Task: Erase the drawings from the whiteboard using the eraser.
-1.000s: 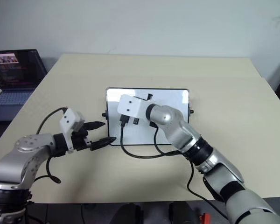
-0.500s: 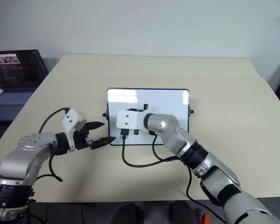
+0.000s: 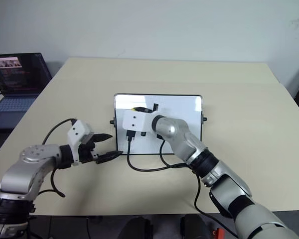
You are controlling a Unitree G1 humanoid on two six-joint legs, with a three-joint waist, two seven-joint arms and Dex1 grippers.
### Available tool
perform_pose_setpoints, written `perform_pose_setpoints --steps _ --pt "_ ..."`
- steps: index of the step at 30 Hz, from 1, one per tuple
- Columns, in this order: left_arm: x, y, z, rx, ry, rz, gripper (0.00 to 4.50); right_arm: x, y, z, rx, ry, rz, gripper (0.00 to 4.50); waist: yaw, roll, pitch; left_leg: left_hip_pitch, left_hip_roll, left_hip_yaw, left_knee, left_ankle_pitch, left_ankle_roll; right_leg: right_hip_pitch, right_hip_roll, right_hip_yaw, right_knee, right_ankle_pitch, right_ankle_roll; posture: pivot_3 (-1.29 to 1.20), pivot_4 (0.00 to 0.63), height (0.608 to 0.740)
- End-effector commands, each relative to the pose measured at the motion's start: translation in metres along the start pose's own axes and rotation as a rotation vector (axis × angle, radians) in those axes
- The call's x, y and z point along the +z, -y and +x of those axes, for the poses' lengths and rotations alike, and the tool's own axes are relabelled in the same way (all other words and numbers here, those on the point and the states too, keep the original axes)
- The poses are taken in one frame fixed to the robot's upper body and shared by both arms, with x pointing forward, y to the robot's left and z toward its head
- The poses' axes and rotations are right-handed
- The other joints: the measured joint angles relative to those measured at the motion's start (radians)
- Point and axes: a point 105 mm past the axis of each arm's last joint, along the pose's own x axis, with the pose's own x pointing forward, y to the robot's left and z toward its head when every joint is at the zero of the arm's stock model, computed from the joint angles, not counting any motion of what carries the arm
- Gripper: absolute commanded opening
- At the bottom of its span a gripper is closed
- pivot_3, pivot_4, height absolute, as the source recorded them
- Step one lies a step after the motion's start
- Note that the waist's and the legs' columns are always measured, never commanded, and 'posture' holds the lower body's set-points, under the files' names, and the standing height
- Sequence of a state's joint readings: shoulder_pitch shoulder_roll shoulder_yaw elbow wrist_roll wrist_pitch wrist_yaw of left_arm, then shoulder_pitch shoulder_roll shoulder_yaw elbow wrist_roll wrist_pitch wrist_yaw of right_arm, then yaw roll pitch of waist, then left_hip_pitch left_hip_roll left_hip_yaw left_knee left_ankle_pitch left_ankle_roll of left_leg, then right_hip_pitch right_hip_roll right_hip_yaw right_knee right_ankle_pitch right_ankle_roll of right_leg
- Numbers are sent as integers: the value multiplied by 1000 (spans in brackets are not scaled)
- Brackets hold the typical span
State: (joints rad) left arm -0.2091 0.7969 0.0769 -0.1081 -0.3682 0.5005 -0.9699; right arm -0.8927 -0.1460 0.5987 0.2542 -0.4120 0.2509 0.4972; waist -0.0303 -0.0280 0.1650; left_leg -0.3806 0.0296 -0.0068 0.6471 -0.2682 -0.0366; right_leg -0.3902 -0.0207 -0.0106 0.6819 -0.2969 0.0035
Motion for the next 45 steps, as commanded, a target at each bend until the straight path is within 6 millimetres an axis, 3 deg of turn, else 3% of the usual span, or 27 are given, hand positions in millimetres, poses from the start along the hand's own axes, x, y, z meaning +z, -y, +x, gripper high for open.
perform_pose_setpoints --steps 1,4,9,12,22,25,27,31,35,38,43,45 --pt "10 -1 -4 8 32 36 4500 -10 -17 -3 88 -39 -8 1272 0 0 0 0 0 0 0 0 0 0 0 0 0 0 0 0 150 740" --pt "12 -1 -3 7 48 33 4500 -16 -21 -5 108 -61 -24 1272 0 0 0 0 0 0 0 0 0 0 0 0 0 0 0 0 150 740" --pt "17 -1 -1 3 74 25 4500 -19 12 -8 -41 -73 -58 1272 2 0 0 0 0 -1 1 0 0 0 0 -1 1 0 0 0 150 740" --pt "19 1 0 -7 85 16 4500 -21 16 -12 -45 -80 -58 1272 3 0 0 0 0 -1 1 0 0 0 0 -1 1 0 0 0 150 740" --pt "26 0 0 -23 100 14 4500 -38 -34 -26 190 -129 -62 1272 2 0 0 1 0 -2 1 0 0 1 0 -1 1 0 0 0 150 740" --pt "26 -1 0 -24 98 15 4500 -39 -38 -25 199 -134 -87 1271 2 0 0 1 0 -2 1 0 0 1 1 -1 1 0 0 0 150 740" --pt "26 -1 0 -24 96 15 4500 -37 -34 -23 175 -129 -98 1271 2 0 0 1 0 -2 1 0 0 1 1 -1 1 0 0 0 150 740" --pt "25 -2 0 -26 88 17 4500 -16 6 -14 -39 -56 -132 1269 1 0 0 1 0 -2 1 0 0 1 1 -1 1 1 -1 0 150 740" --pt "23 -1 1 -29 82 17 4500 -8 17 -10 -103 -20 -136 1269 2 0 0 1 0 -2 1 0 0 1 1 -1 1 1 -1 0 150 740" --pt "22 0 1 -31 79 18 4500 -10 8 -9 -52 -22 -140 1269 2 0 0 0 0 -2 0 0 0 1 0 -1 -1 1 -1 0 150 740" --pt "21 1 1 -34 77 20 4500 -24 -28 -15 152 -58 -148 1269 1 0 0 0 0 -2 0 0 0 1 0 -1 -1 0 -1 0 150 740" --pt "21 1 2 -35 77 21 4500 -24 -32 -16 172 -59 -154 1269 1 0 0 0 0 -2 0 0 0 1 1 -1 -1 0 -1 0 150 740"
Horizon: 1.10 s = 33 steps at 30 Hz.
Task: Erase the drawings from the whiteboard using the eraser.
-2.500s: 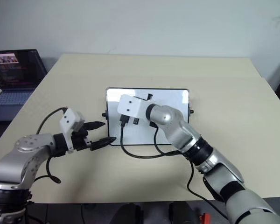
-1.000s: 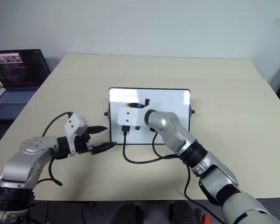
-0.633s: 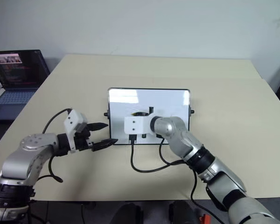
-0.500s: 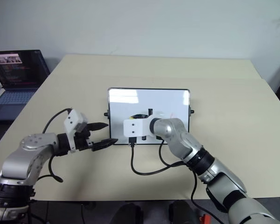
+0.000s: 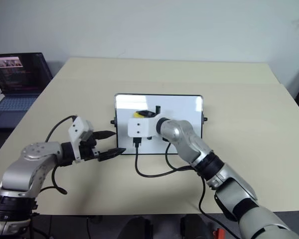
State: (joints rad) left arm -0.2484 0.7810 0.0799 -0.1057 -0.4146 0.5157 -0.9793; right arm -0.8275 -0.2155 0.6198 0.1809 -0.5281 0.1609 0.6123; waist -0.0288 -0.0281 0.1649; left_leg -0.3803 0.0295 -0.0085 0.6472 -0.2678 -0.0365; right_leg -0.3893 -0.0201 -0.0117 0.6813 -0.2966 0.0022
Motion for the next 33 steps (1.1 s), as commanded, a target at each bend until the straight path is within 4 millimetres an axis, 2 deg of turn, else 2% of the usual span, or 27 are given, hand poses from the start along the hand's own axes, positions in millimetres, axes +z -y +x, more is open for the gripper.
perform_pose_setpoints --steps 1,7,9,12,16,20,25,26,30,33 --pt "7 1 -2 -7 14 35 4500 -11 -11 -1 43 -40 2 1269 0 0 0 0 0 0 0 0 0 0 0 0 0 0 0 0 150 740" --pt "6 3 0 -17 12 35 4500 0 38 0 -218 -4 -10 1269 -1 0 0 1 0 0 0 0 0 0 0 0 2 0 0 0 150 740" --pt "6 3 0 -19 12 36 4500 3 44 0 -253 12 -11 1269 1 0 0 0 0 0 0 0 0 0 0 0 1 0 0 0 150 740" --pt "6 4 1 -21 12 36 4500 5 45 1 -261 24 -9 1269 0 0 0 -1 0 0 0 0 0 -1 0 0 -1 0 0 0 150 740" --pt "6 5 1 -25 13 35 4500 7 28 5 -173 37 -20 1269 -1 0 0 -2 0 1 -1 0 0 -1 0 1 -1 -1 -1 0 150 740" --pt "5 6 1 -25 12 35 4500 11 25 5 -155 56 -25 1268 -1 0 0 -2 0 1 -1 0 0 -1 0 0 -1 -1 -1 0 150 740" --pt "6 6 2 -27 13 36 4500 5 9 7 -53 29 -40 1268 -1 0 0 -2 0 1 -1 0 0 -1 0 0 -1 -1 -1 0 150 740" --pt "6 6 2 -28 13 36 4500 5 10 6 -58 24 -50 1268 -1 0 0 -1 0 1 -1 0 0 -1 0 0 -1 -1 -1 0 150 740" --pt "6 6 3 -29 12 37 4500 8 41 4 -226 18 -51 1268 -1 0 0 -1 0 0 -1 0 0 -1 0 0 0 -1 -1 0 150 740" --pt "5 7 3 -32 11 37 4500 13 47 4 -245 34 -45 1268 -1 0 0 -1 0 0 -1 0 0 -1 0 0 0 -1 -1 0 150 740"
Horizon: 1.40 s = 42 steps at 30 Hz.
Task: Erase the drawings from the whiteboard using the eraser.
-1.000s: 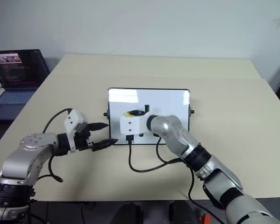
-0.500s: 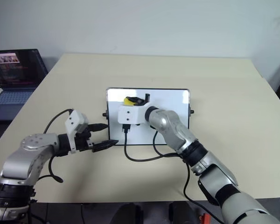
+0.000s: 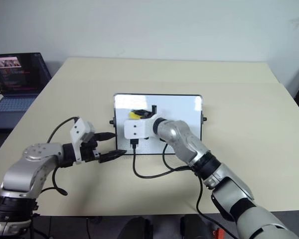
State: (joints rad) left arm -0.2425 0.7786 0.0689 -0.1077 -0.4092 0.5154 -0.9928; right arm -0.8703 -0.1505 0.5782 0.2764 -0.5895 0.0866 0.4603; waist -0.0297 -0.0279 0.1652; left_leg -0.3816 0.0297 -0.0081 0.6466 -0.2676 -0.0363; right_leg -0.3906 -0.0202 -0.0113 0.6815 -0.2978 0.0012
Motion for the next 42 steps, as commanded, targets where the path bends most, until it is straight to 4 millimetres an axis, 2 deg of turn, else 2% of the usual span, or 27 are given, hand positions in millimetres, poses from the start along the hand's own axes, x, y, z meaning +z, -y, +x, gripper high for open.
perform_pose_setpoints --steps 1,5,8,10,16,24,27,32,37,42 --pt "9 3 1 -10 21 41 4500 6 19 -1 -60 18 -4 1268 0 0 0 0 0 0 0 0 0 0 0 0 0 0 0 0 150 740" --pt "9 4 2 -13 22 40 4500 7 -16 -3 115 25 21 1266 0 0 0 0 0 0 -1 0 0 0 0 0 -1 0 0 0 150 740" --pt "8 5 2 -16 20 40 4500 6 -29 -6 188 16 25 1266 0 0 0 0 0 0 0 0 0 0 0 0 -1 0 0 0 150 740" --pt "8 5 3 -18 20 40 4500 6 -29 -7 197 12 23 1266 0 0 0 0 0 0 0 0 0 0 0 0 0 0 0 0 150 740" --pt "7 6 4 -25 19 39 4500 11 1 -3 79 -4 47 1266 0 0 0 0 0 -1 0 0 0 0 0 -1 1 0 0 0 150 740" --pt "7 7 5 -31 19 40 4500 12 -6 -1 167 -32 251 1266 0 0 0 0 0 -1 0 0 0 0 0 -1 0 0 0 0 150 740" --pt "6 8 6 -33 19 40 4500 10 -6 -1 179 -41 279 1266 0 0 0 0 0 -1 0 0 0 0 0 -1 0 0 0 0 150 740" --pt "6 8 6 -36 16 43 4500 3 6 0 118 -66 275 1266 0 0 0 0 0 -1 0 0 0 0 0 -1 0 0 0 0 150 740" --pt "6 8 7 -37 16 45 4500 -2 8 1 111 -79 285 1266 0 0 0 0 0 -1 0 0 0 0 0 -1 0 0 0 0 150 740" --pt "6 9 8 -43 16 48 4500 -8 3 1 146 -93 382 1266 0 0 0 0 0 -1 0 0 0 0 0 -1 0 0 0 0 150 740"
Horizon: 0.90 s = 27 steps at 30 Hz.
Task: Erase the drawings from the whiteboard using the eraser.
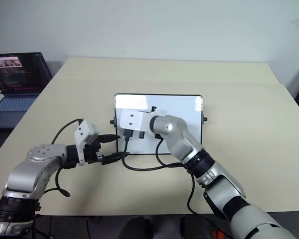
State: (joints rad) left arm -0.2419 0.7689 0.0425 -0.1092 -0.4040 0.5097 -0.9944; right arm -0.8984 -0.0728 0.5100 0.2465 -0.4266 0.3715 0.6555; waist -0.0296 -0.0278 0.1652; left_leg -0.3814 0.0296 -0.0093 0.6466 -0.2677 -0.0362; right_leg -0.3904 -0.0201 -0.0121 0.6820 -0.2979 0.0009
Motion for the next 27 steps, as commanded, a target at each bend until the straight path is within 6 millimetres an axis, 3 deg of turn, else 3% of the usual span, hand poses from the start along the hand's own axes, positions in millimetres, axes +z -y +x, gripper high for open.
perform_pose_setpoints --steps 1,7,16,22,27 --pt "9 4 2 -18 22 50 4500 -11 7 -3 7 -35 75 1266 1 0 0 0 0 0 0 0 0 0 0 0 0 0 0 0 150 740" --pt "10 4 4 -21 23 52 4500 -24 -9 -4 77 -71 93 1266 1 0 0 0 0 0 0 0 0 1 0 0 0 0 0 0 150 740" --pt "10 5 5 -29 24 51 4500 -10 34 -5 -117 -27 36 1266 1 0 0 1 0 -1 0 0 0 1 0 -1 1 0 -1 0 150 740" --pt "9 6 5 -34 23 47 4500 -33 2 -7 24 -91 46 1266 2 0 0 1 0 -1 0 0 0 1 0 -1 0 0 -1 0 150 740" --pt "9 6 5 -35 22 47 4500 -45 -10 -13 83 -131 16 1266 1 0 0 2 0 -1 0 0 0 2 0 -1 1 0 -1 0 150 740"
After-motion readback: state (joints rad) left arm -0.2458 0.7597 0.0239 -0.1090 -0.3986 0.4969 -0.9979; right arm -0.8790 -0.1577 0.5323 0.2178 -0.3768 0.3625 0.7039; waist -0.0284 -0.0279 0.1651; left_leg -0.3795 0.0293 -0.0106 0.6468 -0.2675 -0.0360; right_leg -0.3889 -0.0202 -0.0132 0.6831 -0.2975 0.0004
